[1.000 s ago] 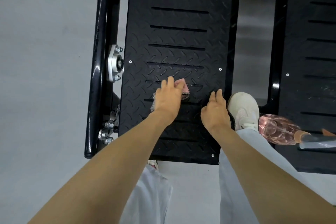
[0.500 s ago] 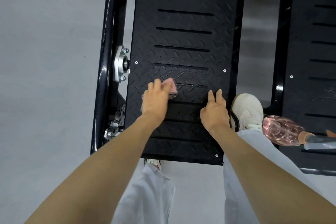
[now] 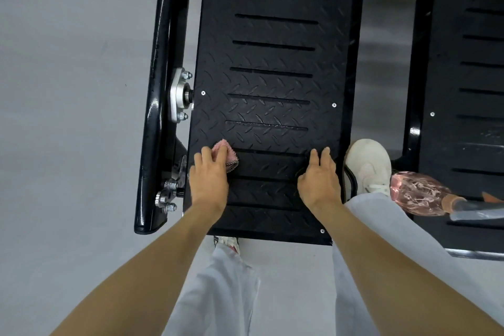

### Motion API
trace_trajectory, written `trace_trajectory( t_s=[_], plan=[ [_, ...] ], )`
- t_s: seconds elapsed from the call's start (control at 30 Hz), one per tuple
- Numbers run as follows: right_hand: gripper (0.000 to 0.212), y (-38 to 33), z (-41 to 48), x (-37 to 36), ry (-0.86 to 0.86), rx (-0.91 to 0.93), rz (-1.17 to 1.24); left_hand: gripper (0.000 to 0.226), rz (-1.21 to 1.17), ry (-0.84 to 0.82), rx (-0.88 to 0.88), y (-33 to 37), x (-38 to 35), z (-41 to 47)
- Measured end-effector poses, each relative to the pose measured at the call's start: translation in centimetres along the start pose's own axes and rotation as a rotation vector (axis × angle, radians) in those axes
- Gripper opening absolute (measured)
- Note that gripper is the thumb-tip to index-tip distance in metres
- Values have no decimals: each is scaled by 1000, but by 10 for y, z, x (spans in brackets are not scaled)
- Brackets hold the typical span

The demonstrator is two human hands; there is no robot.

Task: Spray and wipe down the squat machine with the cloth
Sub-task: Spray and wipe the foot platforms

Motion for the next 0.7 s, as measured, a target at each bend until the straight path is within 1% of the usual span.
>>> trace_trajectory(
  t_s=[0.07,0.1,0.2,0.27,0.33,0.4,0.47,0.57,0.63,0.7],
  plan=[
    [65,-2,0,-3,11,3,5,65,-59,-25,54,15,0,-3],
    [65,-3,-1,-3,16,3,7,63,-68,-34,33,27,1,-6],
    [67,-3,-3,-5,38,-28,8,63,-37,-72,-141,68,-1,-21],
    [67,-3,-5,-4,46,-68,15,67,6,-110,-244,87,-4,-25],
    [67,-3,-5,-3,36,-91,28,74,58,-119,-318,94,-4,-22],
    [65,-2,-7,-2,21,-87,37,73,130,-86,-356,84,-2,-19],
    [65,1,-10,0,15,-88,35,69,169,-53,-323,62,0,-13],
    [66,5,-16,-3,0,-113,37,65,152,-7,-190,34,0,-11],
    [68,6,-19,-9,-6,-114,50,64,104,-30,-129,39,0,-16],
    [68,6,-22,-13,9,-112,54,63,50,-84,-145,60,0,-21]
  ],
)
Point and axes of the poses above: each hand's wrist, its own z-axis towards the middle knuckle, its own x-axis out of the back of the hand, y = z × x, the point moved 4 cm from there along z, towards the middle knuckle, and after that the axes turned 11 degrees about x, right-handed, at the moved point
